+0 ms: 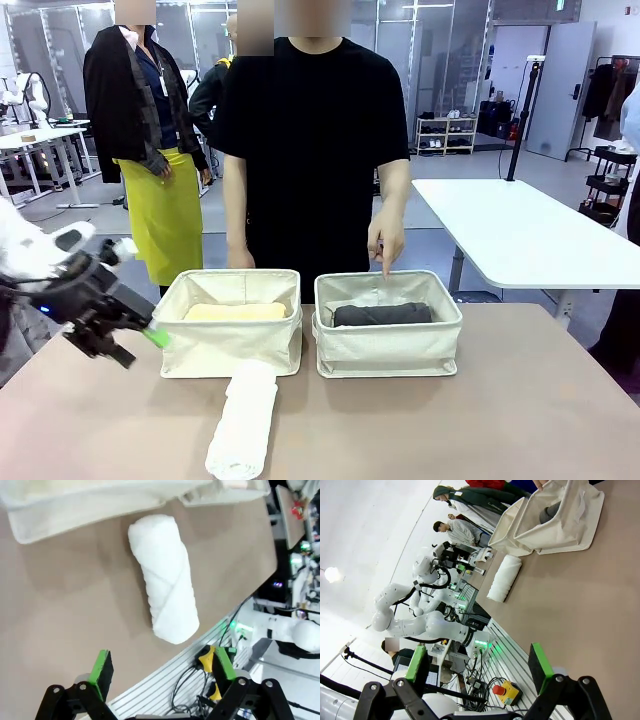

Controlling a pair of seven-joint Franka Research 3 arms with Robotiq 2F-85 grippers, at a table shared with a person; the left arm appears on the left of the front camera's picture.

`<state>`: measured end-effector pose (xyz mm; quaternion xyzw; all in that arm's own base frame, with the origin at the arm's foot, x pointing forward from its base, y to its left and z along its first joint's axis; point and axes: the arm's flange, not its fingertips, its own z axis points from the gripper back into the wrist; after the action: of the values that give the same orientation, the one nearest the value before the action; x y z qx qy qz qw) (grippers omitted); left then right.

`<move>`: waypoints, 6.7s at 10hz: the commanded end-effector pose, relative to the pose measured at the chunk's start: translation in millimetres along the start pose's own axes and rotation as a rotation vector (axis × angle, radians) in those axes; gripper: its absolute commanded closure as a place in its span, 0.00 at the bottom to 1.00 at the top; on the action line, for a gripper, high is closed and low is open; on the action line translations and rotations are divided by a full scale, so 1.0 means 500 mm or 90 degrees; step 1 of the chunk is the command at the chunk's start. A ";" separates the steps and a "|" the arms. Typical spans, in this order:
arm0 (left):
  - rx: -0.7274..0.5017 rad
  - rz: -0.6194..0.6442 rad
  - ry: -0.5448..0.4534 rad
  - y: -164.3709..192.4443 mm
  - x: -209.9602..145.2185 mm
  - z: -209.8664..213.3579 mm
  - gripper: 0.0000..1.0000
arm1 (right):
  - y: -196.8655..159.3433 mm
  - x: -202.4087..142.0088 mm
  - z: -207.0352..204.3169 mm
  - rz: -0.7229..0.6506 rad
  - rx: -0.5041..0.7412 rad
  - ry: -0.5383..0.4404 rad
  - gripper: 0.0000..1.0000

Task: Divide the towels into two baskets.
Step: Pick up one hotel-folded towel from the bottom of the table and place it in the Fabric basket indicated by the person.

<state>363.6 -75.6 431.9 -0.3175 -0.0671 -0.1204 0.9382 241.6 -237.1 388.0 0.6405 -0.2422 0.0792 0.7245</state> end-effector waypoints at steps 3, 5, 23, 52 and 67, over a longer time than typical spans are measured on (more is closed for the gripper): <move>0.165 0.014 0.035 -0.081 -0.010 -0.176 0.00 | 0.011 -0.003 0.001 -0.002 0.002 -0.001 0.00; 0.212 0.031 0.041 -0.106 -0.016 -0.228 0.00 | 0.011 -0.003 0.001 -0.002 0.002 -0.001 0.00; 0.213 0.086 0.024 -0.131 0.025 -0.400 0.02 | 0.011 -0.003 0.001 -0.002 0.002 -0.001 0.00; 0.397 -0.765 0.087 -0.506 0.198 -0.235 0.61 | 0.011 -0.003 0.001 -0.002 0.002 -0.001 0.00; 0.551 -0.933 0.006 -0.582 0.414 -0.507 0.61 | 0.011 -0.003 0.001 -0.002 0.002 -0.001 0.00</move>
<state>489.6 -480.1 440.1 0.1687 -0.2958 -0.6668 0.6629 241.7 -237.0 388.1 0.6404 -0.2419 0.0794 0.7246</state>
